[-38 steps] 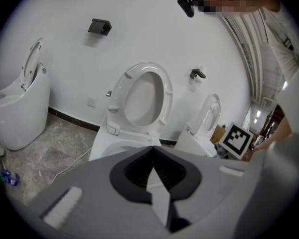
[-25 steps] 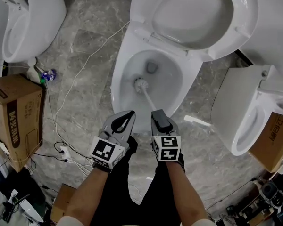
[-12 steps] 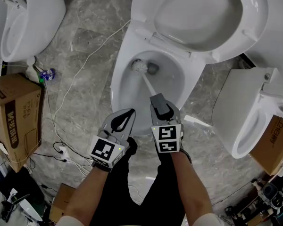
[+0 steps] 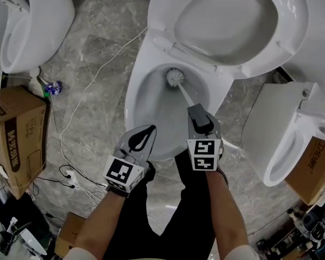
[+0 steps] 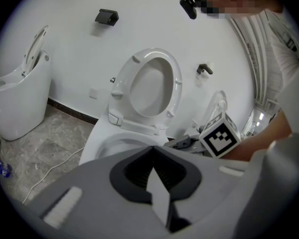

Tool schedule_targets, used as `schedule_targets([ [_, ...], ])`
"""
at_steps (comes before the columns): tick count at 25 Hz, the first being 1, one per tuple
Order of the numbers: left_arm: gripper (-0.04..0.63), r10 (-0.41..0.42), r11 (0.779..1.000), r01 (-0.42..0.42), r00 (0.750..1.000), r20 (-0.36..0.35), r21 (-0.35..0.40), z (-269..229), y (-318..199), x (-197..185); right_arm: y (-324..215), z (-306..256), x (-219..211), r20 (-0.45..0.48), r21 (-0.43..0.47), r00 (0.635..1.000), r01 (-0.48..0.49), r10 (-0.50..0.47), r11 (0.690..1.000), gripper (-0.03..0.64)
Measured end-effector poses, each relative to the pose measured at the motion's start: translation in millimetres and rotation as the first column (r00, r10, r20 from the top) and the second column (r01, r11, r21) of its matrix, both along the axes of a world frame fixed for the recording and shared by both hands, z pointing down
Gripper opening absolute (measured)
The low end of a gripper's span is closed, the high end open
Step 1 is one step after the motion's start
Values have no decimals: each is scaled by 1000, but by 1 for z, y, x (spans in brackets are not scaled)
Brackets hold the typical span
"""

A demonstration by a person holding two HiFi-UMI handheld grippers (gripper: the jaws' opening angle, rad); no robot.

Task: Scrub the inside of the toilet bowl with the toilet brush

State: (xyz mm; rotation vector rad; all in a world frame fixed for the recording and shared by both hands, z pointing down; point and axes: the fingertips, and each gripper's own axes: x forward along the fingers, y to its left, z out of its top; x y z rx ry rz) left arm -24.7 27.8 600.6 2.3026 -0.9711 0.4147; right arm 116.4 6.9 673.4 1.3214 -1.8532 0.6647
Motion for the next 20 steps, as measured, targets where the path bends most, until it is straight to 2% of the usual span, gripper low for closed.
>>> schedule_targets([
  [8, 6, -3, 1000, 3, 1000, -12, -12, -3, -1, 9, 19, 3, 33, -89, -61, 996, -17, 11, 998, 166],
  [16, 6, 9, 1000, -9, 1000, -2, -15, -3, 7, 7, 53, 11, 27, -171, -167, 983, 34, -63, 985, 164],
  [20, 6, 5, 1000, -6, 1000, -11, -20, -6, 7, 6, 66, 13, 14, -204, -232, 970, 85, -133, 969, 164],
])
